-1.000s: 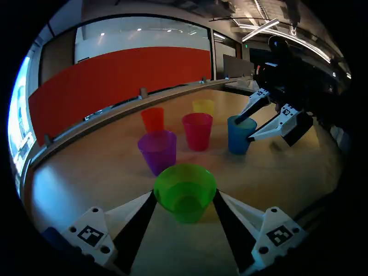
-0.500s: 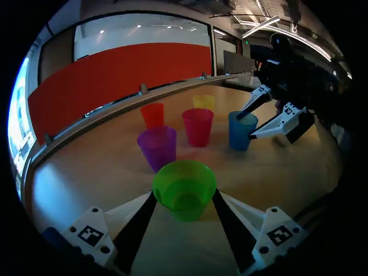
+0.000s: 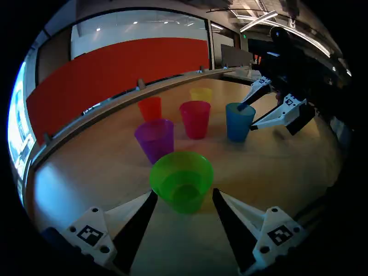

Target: Pour water

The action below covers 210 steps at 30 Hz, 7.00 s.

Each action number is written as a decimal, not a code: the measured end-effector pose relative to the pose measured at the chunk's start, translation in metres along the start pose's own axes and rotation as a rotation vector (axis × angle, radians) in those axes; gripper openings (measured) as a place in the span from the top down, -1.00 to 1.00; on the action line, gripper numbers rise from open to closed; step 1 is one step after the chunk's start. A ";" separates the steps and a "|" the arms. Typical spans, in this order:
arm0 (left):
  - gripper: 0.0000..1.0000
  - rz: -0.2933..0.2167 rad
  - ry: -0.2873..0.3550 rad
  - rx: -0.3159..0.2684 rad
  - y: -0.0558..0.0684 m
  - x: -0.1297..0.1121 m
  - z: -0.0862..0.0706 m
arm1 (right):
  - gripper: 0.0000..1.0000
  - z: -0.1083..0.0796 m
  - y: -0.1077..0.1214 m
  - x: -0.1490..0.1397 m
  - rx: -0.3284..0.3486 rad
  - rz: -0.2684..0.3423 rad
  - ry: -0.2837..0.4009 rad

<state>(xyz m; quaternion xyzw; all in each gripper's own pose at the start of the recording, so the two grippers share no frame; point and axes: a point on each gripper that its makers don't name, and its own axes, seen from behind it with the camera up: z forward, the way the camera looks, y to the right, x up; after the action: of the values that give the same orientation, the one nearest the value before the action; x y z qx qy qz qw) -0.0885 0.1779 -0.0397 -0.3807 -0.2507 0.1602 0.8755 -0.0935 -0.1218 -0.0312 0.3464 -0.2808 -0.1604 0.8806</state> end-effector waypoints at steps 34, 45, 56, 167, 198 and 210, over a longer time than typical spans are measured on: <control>-0.77 -0.140 0.078 0.203 -0.039 -0.027 -0.073 | -1.00 -0.080 0.026 -0.016 -0.261 0.110 0.127; -0.77 -0.232 0.196 0.379 -0.073 -0.024 -0.111 | -1.00 -0.115 0.052 0.004 -0.438 0.126 0.253; -0.77 -0.261 0.294 0.488 -0.092 -0.016 -0.141 | -1.00 -0.129 0.061 0.025 -0.544 0.128 0.361; -0.77 -0.336 0.528 0.797 -0.154 0.001 -0.132 | -1.00 -0.134 0.086 0.070 -0.743 0.277 0.497; -0.79 -0.334 0.521 0.793 -0.153 0.000 -0.129 | -1.00 -0.142 0.092 0.067 -0.748 0.274 0.533; -0.78 -0.334 0.521 0.793 -0.153 0.000 -0.128 | -1.00 -0.150 0.100 0.065 -0.792 0.224 0.567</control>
<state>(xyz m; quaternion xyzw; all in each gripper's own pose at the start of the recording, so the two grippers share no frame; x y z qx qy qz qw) -0.0029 0.0025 0.0000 -0.0007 -0.0010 0.0002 1.0000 0.0578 -0.0033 -0.0266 -0.0169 0.0166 -0.0588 0.9980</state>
